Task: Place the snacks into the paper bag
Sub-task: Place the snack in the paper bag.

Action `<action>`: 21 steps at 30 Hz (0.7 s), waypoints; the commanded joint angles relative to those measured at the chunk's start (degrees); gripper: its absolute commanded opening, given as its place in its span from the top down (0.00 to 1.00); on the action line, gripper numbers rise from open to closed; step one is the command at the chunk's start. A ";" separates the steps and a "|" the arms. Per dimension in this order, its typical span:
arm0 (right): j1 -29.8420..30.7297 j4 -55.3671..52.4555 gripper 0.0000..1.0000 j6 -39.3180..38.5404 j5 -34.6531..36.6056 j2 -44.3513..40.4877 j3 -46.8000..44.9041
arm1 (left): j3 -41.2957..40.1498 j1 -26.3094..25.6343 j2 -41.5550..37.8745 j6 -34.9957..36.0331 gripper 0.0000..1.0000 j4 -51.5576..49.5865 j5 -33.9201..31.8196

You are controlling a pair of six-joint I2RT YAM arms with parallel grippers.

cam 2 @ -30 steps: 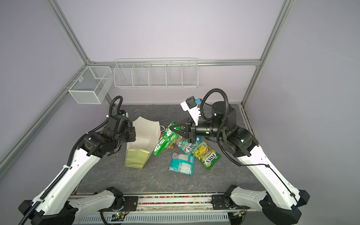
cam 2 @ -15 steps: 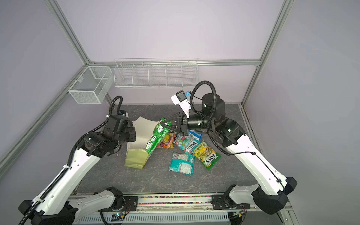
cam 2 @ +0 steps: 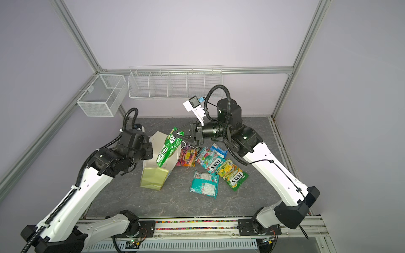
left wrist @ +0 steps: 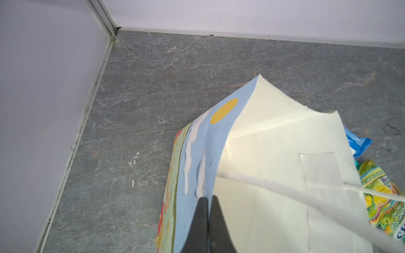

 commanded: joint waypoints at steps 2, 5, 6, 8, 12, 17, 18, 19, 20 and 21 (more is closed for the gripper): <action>0.51 1.68 0.93 -1.54 -2.72 3.02 2.92 | 0.80 -0.29 -0.65 -1.16 1.00 -0.39 0.32; 0.49 0.82 0.93 -2.56 -2.71 4.73 3.42 | 0.83 -0.29 -0.75 -1.16 1.00 -0.50 0.57; 0.50 0.82 0.93 -2.65 -2.72 5.31 3.45 | 0.79 -0.29 -0.75 -1.16 1.00 -0.41 0.73; 0.52 0.91 0.93 -2.57 -3.33 6.26 3.42 | 0.85 -0.29 -0.85 -1.11 1.00 -0.58 0.89; 0.48 0.75 0.93 -2.81 -4.40 7.96 3.77 | 0.61 -0.29 -1.08 -0.99 1.00 -0.50 1.88; 0.41 -1.48 0.93 -4.32 -5.20 9.94 4.75 | -0.12 -0.29 -1.78 -1.08 1.00 0.39 3.20; 0.36 -1.84 0.93 -4.42 -5.38 10.35 4.74 | -0.25 -0.29 -1.92 -1.07 1.00 0.62 3.54; 0.36 -2.14 0.93 -4.49 -5.58 10.70 4.74 | -0.28 -0.29 -1.94 -1.10 1.00 0.78 3.80; 0.41 -2.18 0.93 -4.44 -6.08 11.04 4.52 | -0.41 -0.29 -2.04 -1.07 1.00 0.96 3.96; 0.48 -2.02 0.93 -4.17 -6.53 11.24 4.16 | -0.51 -0.29 -1.96 -1.19 1.00 1.06 4.08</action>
